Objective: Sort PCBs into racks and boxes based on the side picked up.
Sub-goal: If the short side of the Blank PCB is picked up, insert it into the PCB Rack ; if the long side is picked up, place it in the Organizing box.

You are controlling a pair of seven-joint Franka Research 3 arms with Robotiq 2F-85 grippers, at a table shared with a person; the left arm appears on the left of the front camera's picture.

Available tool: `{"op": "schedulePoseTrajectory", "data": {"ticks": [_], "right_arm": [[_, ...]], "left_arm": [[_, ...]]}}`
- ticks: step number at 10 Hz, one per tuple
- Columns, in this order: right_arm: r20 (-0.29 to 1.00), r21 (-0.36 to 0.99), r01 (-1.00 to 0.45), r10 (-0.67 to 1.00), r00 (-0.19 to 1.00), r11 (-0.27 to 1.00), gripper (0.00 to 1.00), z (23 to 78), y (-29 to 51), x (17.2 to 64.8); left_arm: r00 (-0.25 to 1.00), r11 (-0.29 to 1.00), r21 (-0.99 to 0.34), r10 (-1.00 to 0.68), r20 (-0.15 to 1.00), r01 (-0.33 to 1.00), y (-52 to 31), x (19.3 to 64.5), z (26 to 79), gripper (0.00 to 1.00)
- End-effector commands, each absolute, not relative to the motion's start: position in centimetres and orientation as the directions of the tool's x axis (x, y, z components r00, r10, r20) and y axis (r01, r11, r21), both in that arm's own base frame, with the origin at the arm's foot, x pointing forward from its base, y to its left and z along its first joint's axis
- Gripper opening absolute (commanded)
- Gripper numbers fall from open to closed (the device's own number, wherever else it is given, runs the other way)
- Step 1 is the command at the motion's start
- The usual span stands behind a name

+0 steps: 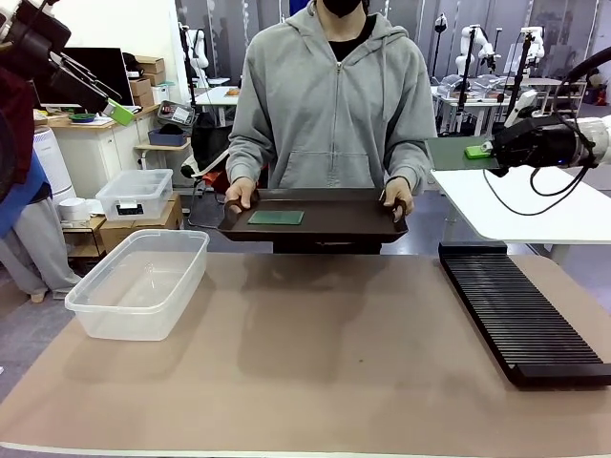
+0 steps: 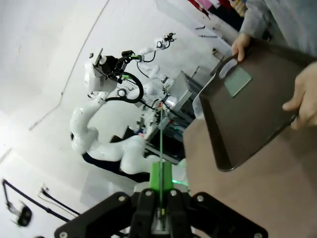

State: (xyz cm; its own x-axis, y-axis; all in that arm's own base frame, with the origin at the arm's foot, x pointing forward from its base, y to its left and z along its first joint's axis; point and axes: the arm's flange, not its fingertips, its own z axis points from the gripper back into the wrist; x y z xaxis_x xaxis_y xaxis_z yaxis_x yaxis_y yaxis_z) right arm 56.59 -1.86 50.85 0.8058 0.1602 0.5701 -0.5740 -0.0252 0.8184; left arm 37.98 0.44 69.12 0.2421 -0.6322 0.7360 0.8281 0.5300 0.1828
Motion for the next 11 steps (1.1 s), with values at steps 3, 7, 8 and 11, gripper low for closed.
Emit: {"op": "schedulePoseTrajectory", "data": {"ticks": [3, 7, 8, 11], "right_arm": [[0.856, 0.449, -0.883, 0.219, 0.469, 0.134, 0.02, 50.8, -7.8, 53.9], [0.859, 0.308, -0.93, 0.362, 0.362, 0.2, 0.02, 48.7, -14.5, 54.1], [0.844, 0.348, -0.912, 0.351, 0.406, 0.218, 0.02, 48.2, -15.6, 54.4], [0.863, 0.312, -0.931, 0.354, 0.361, 0.189, 0.02, 48.5, -15.4, 53.9]], "left_arm": [[0.239, 0.523, 0.18, -0.634, 0.735, 0.833, 0.5, 37.9, 69.1, 1.0], [0.239, 0.523, 0.18, -0.634, 0.735, 0.833, 0.5, 37.9, 69.1, 1.0], [0.239, 0.523, 0.18, -0.634, 0.735, 0.833, 0.5, 37.9, 69.1, 1.0], [0.239, 0.523, 0.18, -0.634, 0.735, 0.833, 0.5, 37.9, 69.1, 1.0]]}}
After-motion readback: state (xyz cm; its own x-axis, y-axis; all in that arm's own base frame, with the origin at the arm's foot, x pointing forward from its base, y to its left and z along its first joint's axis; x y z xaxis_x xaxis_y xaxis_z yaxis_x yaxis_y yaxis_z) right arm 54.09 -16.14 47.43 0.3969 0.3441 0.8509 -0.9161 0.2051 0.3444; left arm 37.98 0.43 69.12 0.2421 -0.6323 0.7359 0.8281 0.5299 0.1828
